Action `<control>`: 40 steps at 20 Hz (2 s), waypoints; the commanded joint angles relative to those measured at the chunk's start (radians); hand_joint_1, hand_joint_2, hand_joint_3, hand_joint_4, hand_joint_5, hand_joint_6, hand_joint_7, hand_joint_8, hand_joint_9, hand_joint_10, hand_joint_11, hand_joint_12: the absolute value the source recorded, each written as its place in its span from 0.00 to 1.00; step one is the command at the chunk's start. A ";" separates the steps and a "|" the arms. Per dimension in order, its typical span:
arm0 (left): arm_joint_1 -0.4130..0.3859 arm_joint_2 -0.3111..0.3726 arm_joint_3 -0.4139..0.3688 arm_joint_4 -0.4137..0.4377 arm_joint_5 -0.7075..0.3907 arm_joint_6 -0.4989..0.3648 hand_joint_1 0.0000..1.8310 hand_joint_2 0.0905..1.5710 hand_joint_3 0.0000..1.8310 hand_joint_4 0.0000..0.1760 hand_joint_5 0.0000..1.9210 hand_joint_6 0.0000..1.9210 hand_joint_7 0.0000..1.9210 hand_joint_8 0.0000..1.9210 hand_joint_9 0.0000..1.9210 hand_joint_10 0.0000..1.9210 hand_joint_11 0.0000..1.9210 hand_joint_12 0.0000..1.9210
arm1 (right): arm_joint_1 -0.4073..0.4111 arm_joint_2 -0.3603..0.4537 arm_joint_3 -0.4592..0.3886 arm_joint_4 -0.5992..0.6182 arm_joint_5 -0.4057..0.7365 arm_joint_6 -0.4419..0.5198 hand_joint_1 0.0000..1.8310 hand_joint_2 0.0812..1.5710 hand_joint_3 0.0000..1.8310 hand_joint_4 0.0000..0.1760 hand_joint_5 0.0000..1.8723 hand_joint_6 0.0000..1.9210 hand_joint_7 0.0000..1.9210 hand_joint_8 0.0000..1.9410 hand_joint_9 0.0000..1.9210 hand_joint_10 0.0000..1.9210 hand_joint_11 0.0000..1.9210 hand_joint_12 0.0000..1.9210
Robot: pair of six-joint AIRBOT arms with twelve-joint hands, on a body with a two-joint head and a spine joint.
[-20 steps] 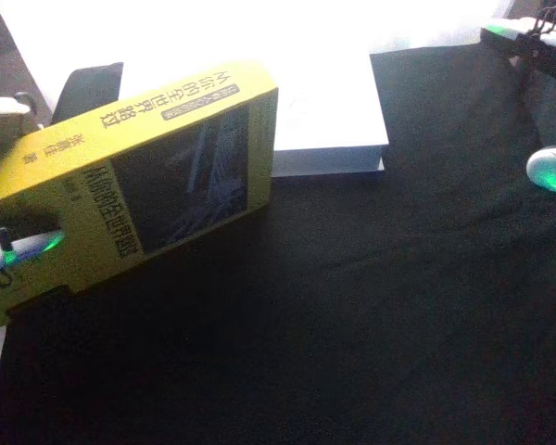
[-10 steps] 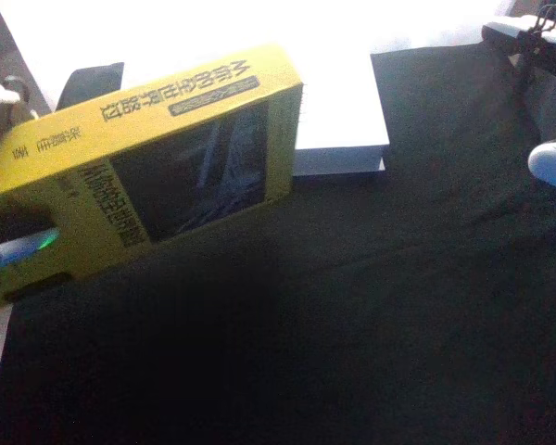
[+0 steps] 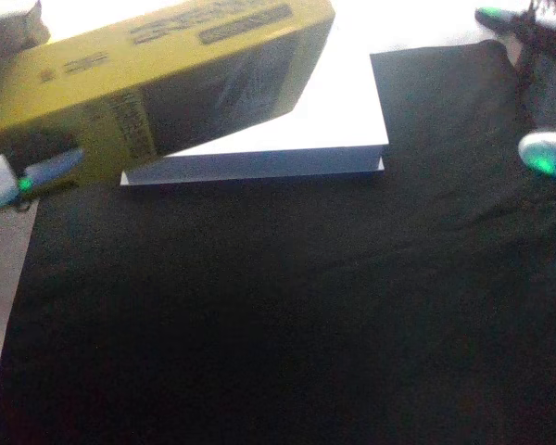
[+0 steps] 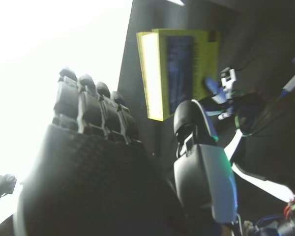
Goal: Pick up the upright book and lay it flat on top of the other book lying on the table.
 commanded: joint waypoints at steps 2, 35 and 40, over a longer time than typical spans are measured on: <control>-0.057 -0.023 0.035 0.018 -0.045 0.004 0.66 0.74 0.00 0.00 0.37 0.66 0.51 0.59 0.61 0.41 0.55 0.64 | 0.047 -0.019 0.018 0.016 0.116 0.004 0.41 0.74 0.00 0.00 0.00 0.00 0.00 0.00 0.00 0.00 0.00 0.00; -0.183 -0.101 0.042 0.209 -0.091 0.055 0.31 0.67 0.00 1.00 0.01 0.01 0.01 0.02 0.01 0.04 0.00 0.12 | 0.396 -0.263 0.171 -0.201 -0.039 0.009 0.58 0.82 0.00 0.00 0.34 0.78 0.77 0.99 0.89 1.00 0.92 1.00; -0.116 -0.076 0.026 0.137 -0.094 0.055 0.34 0.58 0.00 1.00 0.00 0.00 0.00 0.00 0.00 0.00 0.00 0.00 | 0.417 -0.243 0.176 -0.189 -0.042 0.009 0.58 0.83 0.00 0.00 0.34 0.78 0.81 1.00 0.92 1.00 0.94 1.00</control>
